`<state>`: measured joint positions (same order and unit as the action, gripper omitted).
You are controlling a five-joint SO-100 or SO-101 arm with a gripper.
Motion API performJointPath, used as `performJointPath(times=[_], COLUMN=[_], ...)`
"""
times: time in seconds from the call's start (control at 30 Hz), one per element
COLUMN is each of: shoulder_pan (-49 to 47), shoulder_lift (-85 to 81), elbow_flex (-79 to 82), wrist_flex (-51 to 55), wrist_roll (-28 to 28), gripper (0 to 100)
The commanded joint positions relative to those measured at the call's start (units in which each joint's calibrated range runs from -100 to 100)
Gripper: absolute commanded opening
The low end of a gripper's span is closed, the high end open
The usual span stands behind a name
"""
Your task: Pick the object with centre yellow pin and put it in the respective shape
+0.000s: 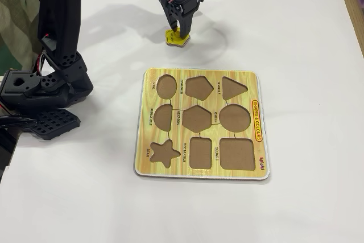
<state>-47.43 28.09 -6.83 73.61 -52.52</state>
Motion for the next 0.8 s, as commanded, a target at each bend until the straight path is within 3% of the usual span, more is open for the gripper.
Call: performJointPath(times=[0.0, 0.43, 0.53, 0.77], shoulder_pan=[0.94, 1.04, 1.04, 1.04], shoulder_lift=[-2.57, -3.16, -3.16, -3.16], elbow_flex=[0.18, 4.86, 4.86, 4.86], wrist_flex=[0.72, 0.72, 0.64, 0.64], wrist_roll=[0.06, 0.01, 0.06, 0.12], gripper=[11, 9, 1, 1])
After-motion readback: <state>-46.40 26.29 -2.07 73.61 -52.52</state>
